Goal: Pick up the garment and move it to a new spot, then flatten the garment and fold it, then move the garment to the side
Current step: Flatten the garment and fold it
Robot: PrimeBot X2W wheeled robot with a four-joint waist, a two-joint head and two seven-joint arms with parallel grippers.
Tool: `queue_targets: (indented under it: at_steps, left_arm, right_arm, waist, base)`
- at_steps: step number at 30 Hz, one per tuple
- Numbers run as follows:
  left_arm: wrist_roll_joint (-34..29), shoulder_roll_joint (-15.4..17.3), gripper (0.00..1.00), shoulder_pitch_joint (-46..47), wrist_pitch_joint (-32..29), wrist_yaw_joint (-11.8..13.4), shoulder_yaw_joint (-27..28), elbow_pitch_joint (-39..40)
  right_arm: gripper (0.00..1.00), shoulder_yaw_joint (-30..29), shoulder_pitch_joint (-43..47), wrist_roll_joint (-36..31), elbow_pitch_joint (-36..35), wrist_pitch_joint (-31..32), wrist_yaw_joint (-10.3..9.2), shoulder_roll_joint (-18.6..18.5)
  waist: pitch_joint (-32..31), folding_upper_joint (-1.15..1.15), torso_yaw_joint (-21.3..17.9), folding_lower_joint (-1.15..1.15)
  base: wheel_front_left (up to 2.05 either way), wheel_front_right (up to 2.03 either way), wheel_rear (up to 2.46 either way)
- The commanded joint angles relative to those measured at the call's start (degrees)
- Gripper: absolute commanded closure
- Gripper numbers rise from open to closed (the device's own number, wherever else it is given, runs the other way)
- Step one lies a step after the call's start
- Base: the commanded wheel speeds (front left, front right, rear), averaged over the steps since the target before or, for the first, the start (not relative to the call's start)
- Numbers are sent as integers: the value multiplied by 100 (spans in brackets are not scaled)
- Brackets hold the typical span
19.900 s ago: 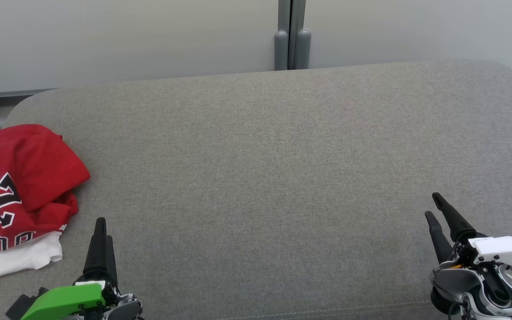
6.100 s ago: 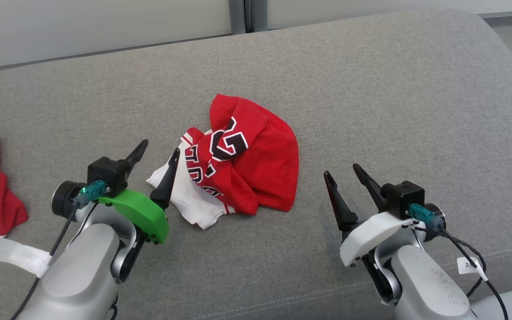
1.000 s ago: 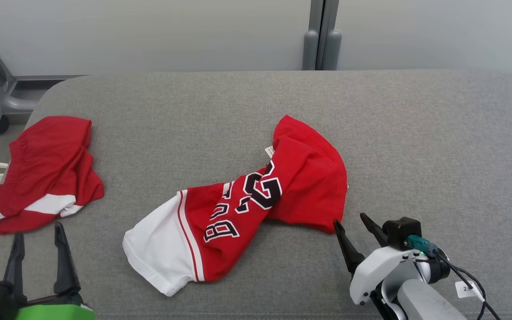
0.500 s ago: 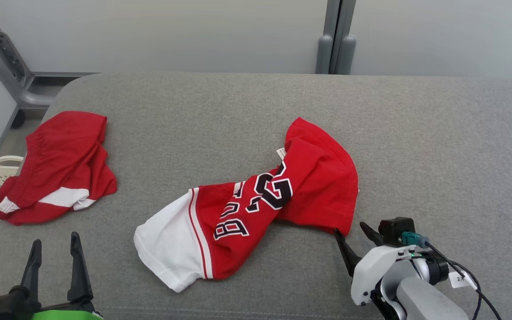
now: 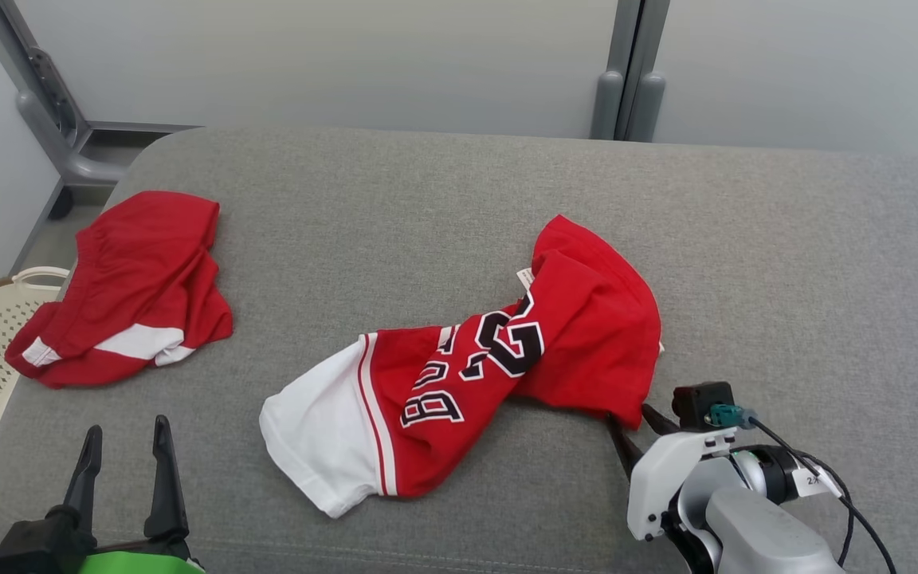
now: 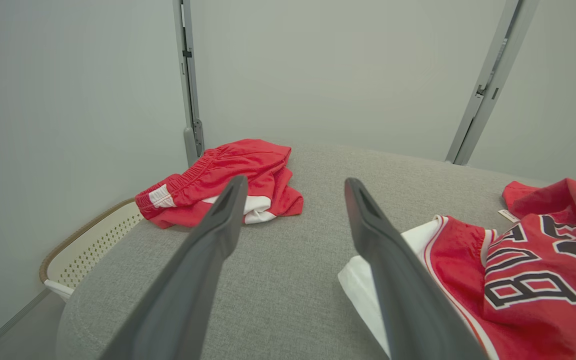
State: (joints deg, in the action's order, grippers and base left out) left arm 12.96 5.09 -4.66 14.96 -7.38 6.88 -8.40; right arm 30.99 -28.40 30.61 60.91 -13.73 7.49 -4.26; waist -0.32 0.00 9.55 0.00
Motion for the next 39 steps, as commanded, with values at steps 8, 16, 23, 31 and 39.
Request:
queue_targets:
  at_steps: [8, 16, 23, 31, 39]
  left_arm:
    - [32, 65, 0, 28, 20, -12, -5, -52]
    - [44, 38, 0, -22, 20, -12, -7, -62]
    - [24, 23, 0, -22, 20, -12, 29, -70]
    - [6, -26, 0, -18, 20, -13, 14, -64]
    - [28, -37, 0, 33, 20, -13, 1, -79]
  right_arm:
    - [100, 271, -275, 219, 213, -118, 0, -92]
    - [100, 249, -457, 241, -146, -160, -1, -459]
    - [100, 80, -477, 218, -838, -160, -1, -948]
    - [100, 85, -240, 461, -1494, 125, 0, -1460]
    - [100, 27, 391, 912, -2190, 1057, 0, -1736]
  waist:
    - [-46, 0, -65, 0]
    - [-40, 0, -229, 0]
    - [-12, 0, -383, 0]
    - [36, 0, -449, 0]
    - [114, 0, -438, 0]
  base:
    - [0, 0, 0]
    - [0, 0, 0]
    - [0, 0, 0]
    - [0, 0, 0]
    - [0, 0, 0]
